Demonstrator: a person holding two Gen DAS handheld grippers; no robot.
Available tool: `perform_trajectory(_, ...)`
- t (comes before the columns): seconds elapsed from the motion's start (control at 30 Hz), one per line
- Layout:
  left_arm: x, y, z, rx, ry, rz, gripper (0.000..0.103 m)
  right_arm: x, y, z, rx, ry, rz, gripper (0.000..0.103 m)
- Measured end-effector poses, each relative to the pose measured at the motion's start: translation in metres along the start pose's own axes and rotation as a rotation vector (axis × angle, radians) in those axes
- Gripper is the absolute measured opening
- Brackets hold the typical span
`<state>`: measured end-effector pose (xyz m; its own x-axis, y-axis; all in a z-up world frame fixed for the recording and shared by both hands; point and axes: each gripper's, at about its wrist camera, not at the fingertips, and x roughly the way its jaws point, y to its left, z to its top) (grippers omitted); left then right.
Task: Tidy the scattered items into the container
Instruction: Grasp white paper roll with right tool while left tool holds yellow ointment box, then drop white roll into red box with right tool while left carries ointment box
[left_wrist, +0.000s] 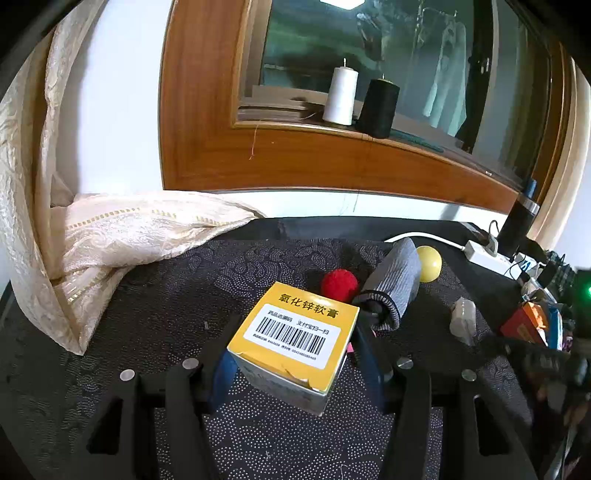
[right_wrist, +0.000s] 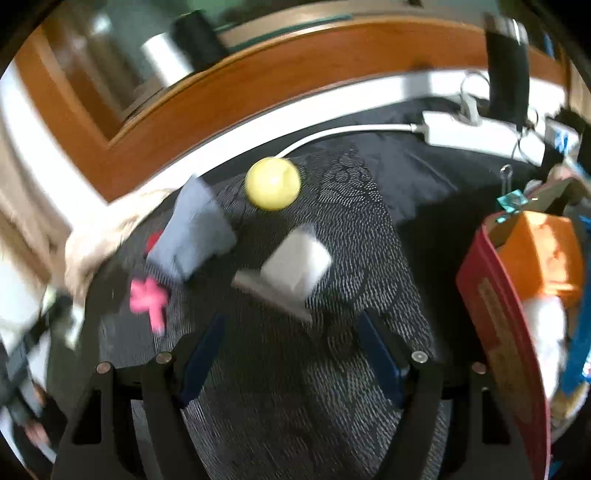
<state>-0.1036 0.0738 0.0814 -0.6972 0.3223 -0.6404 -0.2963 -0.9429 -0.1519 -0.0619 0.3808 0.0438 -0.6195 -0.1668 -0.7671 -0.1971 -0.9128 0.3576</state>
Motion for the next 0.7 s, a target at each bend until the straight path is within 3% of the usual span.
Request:
perform_trajectory(0.13, 0.005, 0.005, -0.001, -0.014, 0.014, -0.012, 0.059, 0.028, -0.004, 0.022, 0.135, 0.04, 0.0, 0.078)
perform_trajectory(0.23, 0.007, 0.005, -0.001, -0.017, 0.021, -0.019, 0.059, 0.043, 0.005, 0.029, 0.127, 0.039, -0.061, 0.073)
perform_trajectory(0.27, 0.008, 0.004, -0.001, -0.017, 0.022, -0.021, 0.059, 0.047, 0.009, 0.031, 0.115, 0.035, -0.09, 0.059)
perform_trajectory(0.37, 0.01, 0.003, -0.002, -0.015, 0.025, -0.022, 0.059, 0.051, 0.022, 0.026, 0.029, 0.029, -0.175, 0.043)
perform_trajectory(0.53, 0.014, -0.002, -0.005, -0.006, 0.036, -0.021, 0.059, 0.031, 0.019, 0.015, 0.007, 0.002, -0.117, 0.042)
perform_trajectory(0.7, 0.01, -0.015, -0.009, 0.026, 0.03, -0.036, 0.059, -0.026, 0.01, -0.004, -0.002, -0.073, -0.063, 0.042)
